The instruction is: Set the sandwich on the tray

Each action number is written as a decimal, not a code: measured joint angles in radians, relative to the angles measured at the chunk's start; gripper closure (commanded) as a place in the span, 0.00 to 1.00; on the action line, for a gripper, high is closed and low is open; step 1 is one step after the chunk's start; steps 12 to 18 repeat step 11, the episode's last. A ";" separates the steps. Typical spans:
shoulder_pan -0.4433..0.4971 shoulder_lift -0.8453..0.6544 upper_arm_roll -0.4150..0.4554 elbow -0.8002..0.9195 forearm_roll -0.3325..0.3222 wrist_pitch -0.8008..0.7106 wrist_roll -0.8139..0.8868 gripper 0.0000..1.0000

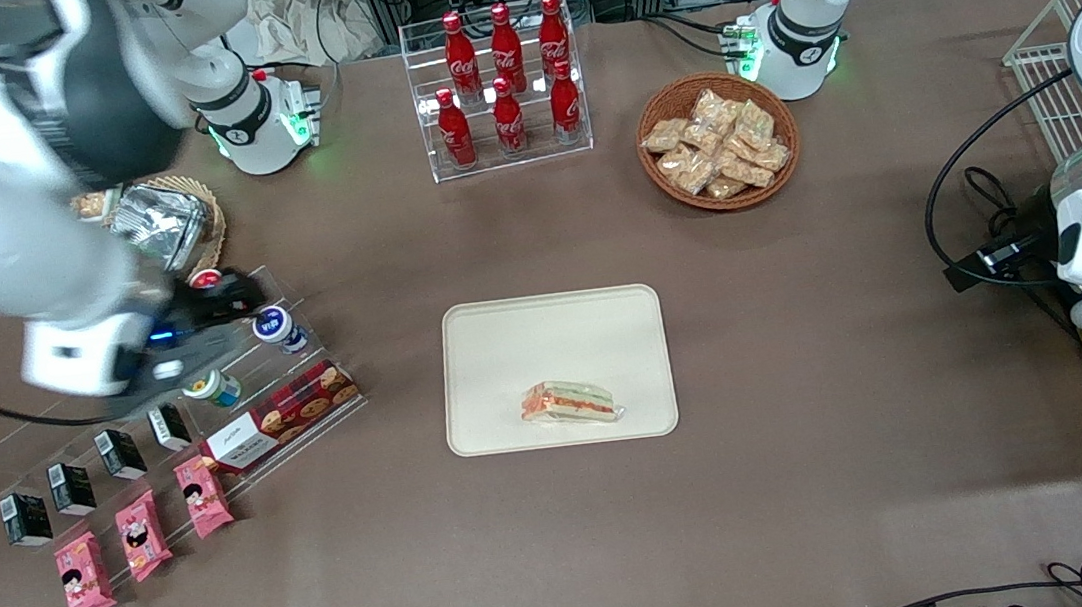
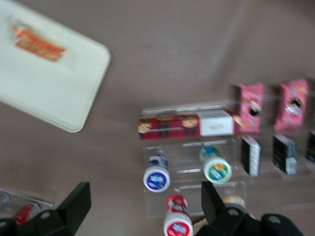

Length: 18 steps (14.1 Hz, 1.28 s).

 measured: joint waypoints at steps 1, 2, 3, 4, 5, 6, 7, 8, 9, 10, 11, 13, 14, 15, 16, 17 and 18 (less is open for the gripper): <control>-0.040 -0.021 -0.001 -0.003 -0.015 -0.012 0.017 0.00; -0.076 -0.043 0.000 -0.008 -0.027 -0.022 0.026 0.00; -0.108 -0.067 0.000 -0.015 -0.034 -0.030 0.033 0.00; -0.141 -0.093 0.000 -0.026 -0.038 -0.036 0.036 0.00; -0.173 -0.119 0.000 -0.041 -0.039 -0.042 0.037 0.00; -0.200 -0.146 0.001 -0.063 -0.043 -0.046 0.037 0.00; -0.225 -0.171 0.012 -0.086 -0.055 -0.052 0.037 0.00; -0.255 -0.192 0.039 -0.106 -0.073 -0.058 0.039 0.00; -0.283 -0.209 0.073 -0.124 -0.081 -0.062 0.045 0.00; -0.296 -0.223 0.094 -0.137 -0.084 -0.070 0.057 0.00; -0.298 -0.234 0.103 -0.146 -0.086 -0.081 0.072 0.00; -0.298 -0.234 0.103 -0.146 -0.086 -0.081 0.072 0.00; -0.298 -0.234 0.103 -0.146 -0.086 -0.081 0.072 0.00; -0.298 -0.234 0.103 -0.146 -0.086 -0.081 0.072 0.00; -0.298 -0.234 0.103 -0.146 -0.086 -0.081 0.072 0.00; -0.298 -0.234 0.103 -0.146 -0.086 -0.081 0.072 0.00; -0.298 -0.234 0.103 -0.146 -0.086 -0.081 0.072 0.00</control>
